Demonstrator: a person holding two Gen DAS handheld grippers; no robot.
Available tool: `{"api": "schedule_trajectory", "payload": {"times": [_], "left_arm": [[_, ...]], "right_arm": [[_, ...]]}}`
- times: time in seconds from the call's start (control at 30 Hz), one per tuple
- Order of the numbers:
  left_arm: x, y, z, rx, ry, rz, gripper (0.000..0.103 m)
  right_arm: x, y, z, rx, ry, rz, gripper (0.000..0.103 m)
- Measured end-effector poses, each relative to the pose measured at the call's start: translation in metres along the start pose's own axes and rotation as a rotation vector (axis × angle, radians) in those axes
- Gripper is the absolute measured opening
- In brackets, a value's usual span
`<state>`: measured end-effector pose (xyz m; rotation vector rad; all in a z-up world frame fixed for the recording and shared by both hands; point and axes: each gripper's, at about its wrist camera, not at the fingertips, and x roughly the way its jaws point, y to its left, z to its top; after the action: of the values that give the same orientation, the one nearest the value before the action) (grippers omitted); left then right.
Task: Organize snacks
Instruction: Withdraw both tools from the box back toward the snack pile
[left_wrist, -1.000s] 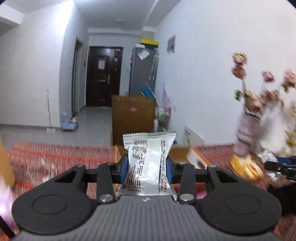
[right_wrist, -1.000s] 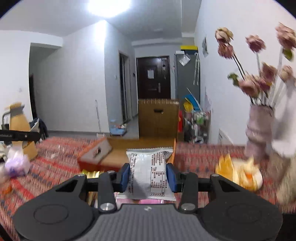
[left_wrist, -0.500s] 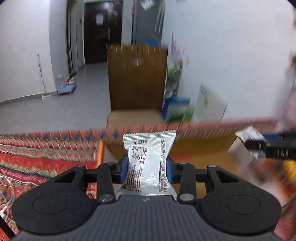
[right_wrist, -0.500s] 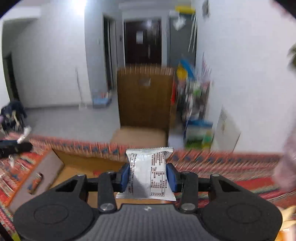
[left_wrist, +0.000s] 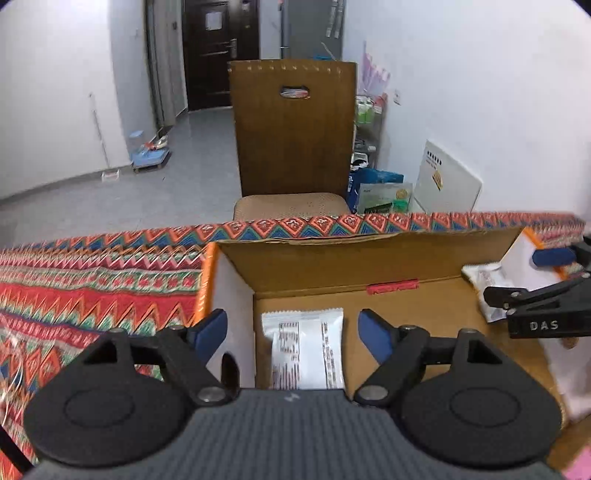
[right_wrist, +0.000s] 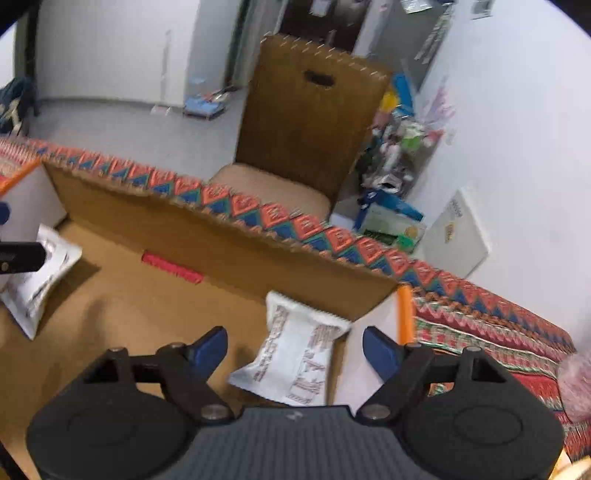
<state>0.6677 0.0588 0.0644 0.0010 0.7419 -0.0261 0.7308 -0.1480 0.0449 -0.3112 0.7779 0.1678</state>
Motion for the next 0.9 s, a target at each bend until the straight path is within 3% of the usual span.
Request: {"api": "schedule_trajectory", "payload": {"times": [0.2,0.3,0.43,0.7,0.9], "left_arm": [[-0.092,0.008,0.003,-0.051,-0.061,-0.056,0.082],[-0.153,0.003,-0.006,-0.037,-0.137,-0.089,0.088],[-0.221,-0.004,-0.029,-0.008,-0.250,-0.075,0.095],[-0.330,-0.016,-0.120,0.003,-0.415,-0.111,0.103],[-0.374,-0.030,-0.211,0.032,-0.447,-0.139,0.103]], "right_arm": [[-0.091,-0.023,-0.007,0.095,-0.102,0.040,0.086],[-0.143,-0.031,-0.022,0.126,-0.156,0.059,0.087],[-0.213,-0.033,-0.054,0.141,-0.230,0.066,0.090],[-0.338,-0.019,-0.145,0.146,-0.413,0.087,0.098],[-0.399,0.009,-0.238,0.130,-0.515,0.101,0.103]]}}
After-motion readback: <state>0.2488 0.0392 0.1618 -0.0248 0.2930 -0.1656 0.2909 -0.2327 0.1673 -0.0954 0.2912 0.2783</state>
